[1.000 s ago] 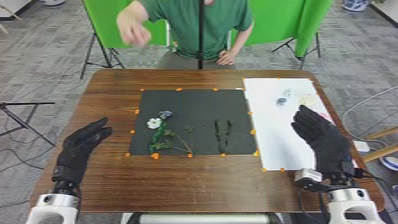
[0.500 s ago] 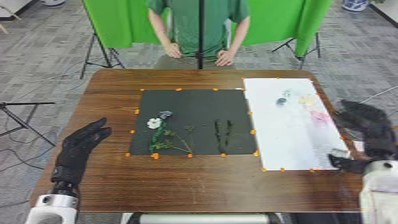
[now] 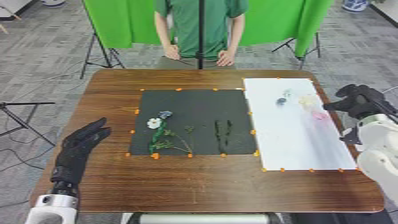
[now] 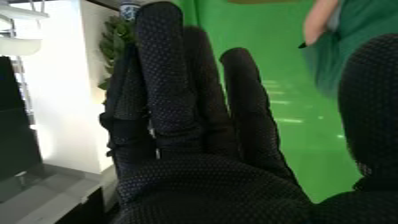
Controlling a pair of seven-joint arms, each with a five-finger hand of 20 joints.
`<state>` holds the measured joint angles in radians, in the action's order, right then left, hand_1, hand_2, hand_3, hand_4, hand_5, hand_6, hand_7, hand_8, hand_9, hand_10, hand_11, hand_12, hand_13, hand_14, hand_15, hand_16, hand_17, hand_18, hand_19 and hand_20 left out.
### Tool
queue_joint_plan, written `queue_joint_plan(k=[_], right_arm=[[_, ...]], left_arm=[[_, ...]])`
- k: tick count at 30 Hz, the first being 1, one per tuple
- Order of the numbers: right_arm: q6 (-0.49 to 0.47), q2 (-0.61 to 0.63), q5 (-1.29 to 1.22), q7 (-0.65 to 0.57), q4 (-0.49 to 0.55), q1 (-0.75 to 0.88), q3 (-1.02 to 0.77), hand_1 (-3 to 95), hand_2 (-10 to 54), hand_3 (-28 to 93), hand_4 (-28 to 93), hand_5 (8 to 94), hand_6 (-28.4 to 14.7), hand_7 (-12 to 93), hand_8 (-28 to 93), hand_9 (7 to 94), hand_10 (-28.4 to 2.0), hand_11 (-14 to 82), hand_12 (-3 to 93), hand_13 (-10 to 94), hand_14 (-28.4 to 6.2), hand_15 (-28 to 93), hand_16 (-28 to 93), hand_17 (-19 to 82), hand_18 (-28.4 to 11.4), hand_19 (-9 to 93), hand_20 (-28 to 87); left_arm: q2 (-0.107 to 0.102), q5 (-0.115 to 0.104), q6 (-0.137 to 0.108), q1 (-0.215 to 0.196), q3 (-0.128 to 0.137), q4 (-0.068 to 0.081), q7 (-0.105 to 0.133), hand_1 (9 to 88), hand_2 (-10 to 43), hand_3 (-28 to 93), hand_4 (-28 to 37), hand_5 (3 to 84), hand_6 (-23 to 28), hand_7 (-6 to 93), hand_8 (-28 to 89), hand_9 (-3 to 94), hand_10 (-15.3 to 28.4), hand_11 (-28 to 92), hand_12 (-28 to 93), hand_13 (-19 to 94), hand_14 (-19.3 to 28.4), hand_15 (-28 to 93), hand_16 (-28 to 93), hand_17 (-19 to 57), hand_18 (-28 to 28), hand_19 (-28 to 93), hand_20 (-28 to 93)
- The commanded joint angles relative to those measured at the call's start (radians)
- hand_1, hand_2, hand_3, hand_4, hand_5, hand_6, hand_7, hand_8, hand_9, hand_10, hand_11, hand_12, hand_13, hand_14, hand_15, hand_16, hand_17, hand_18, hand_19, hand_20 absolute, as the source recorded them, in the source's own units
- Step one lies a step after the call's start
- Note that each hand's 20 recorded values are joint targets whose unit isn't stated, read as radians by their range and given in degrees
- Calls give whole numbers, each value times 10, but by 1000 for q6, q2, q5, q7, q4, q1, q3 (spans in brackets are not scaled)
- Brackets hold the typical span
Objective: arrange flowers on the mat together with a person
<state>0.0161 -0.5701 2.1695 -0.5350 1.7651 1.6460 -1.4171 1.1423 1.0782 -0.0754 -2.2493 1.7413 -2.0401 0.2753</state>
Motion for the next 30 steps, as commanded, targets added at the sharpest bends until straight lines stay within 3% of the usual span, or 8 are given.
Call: queue_joint_plan(k=[1, 12, 16, 20, 22, 25, 27, 30], right_arm=[[-77, 19, -23, 18, -40, -92, 78, 278, -95, 671, -243, 517, -22, 139, -86, 676, -166, 192, 213, 723, -115, 456, 246, 348, -223, 732, 451], [-136, 3, -55, 0, -107, -144, 183, 281, -95, 659, -247, 540, -25, 137, -84, 717, -162, 189, 209, 775, -93, 439, 257, 386, -220, 765, 444], [-116, -3, -51, -21, -133, -158, 220, 316, -95, 670, -239, 548, -22, 141, -84, 723, -158, 189, 208, 777, -89, 440, 263, 389, -219, 772, 442], [-7, -6, -79, -20, -156, -169, 263, 379, -95, 678, -245, 561, -10, 164, -93, 739, -140, 198, 208, 795, -77, 451, 269, 401, -210, 793, 437], [61, -10, -74, -24, -170, -178, 291, 437, -95, 687, -265, 584, 9, 190, -103, 762, -116, 215, 207, 810, -63, 465, 275, 414, -204, 815, 435], [148, -9, -52, -31, -185, -188, 327, 523, -95, 628, -278, 634, 28, 212, -107, 821, -95, 146, 304, 838, -50, 484, 284, 438, -196, 846, 431], [191, -8, -52, -35, -187, -192, 337, 605, -95, 556, -263, 717, 32, 251, 22, 894, -75, 84, 375, 869, -37, 501, 293, 464, -191, 873, 429], [217, 2, -33, -41, -161, -175, 304, 626, -95, 556, -259, 773, 34, 266, 66, 926, -69, 79, 393, 889, -30, 505, 305, 481, -191, 892, 421]], left_arm=[[4, -2, -11, -20, 6, -6, -7, 340, -95, 650, -194, 467, 37, 101, -58, 467, 127, 171, 145, 368, 158, 107, 36, 60, 110, 15, 173], [1, -4, -7, -17, 6, -7, -11, 340, -95, 650, -196, 466, 35, 102, -59, 467, 127, 170, 145, 367, 158, 107, 37, 60, 111, 15, 173], [2, -11, -7, -17, 5, -8, -12, 338, -95, 651, -195, 467, 36, 101, -59, 466, 128, 169, 145, 368, 158, 107, 37, 59, 111, 15, 173], [2, -15, -8, -13, 3, -8, -9, 337, -95, 652, -196, 467, 36, 101, -59, 466, 128, 169, 145, 368, 158, 107, 37, 59, 111, 15, 173], [3, -16, -8, -12, 3, -7, -10, 336, -95, 653, -196, 467, 37, 100, -59, 466, 128, 169, 145, 368, 159, 107, 37, 59, 111, 15, 173], [5, -15, -9, -15, 1, -7, -10, 334, -95, 654, -196, 467, 37, 100, -59, 466, 129, 170, 145, 368, 159, 107, 37, 59, 111, 15, 173], [7, -16, -11, -15, 1, -8, -10, 334, -95, 654, -197, 467, 37, 100, -59, 466, 129, 169, 145, 368, 159, 107, 37, 59, 111, 15, 173], [7, -18, -15, -21, 4, -11, -9, 333, -95, 656, -197, 466, 38, 99, -58, 466, 129, 169, 145, 368, 159, 107, 37, 59, 111, 15, 173]])
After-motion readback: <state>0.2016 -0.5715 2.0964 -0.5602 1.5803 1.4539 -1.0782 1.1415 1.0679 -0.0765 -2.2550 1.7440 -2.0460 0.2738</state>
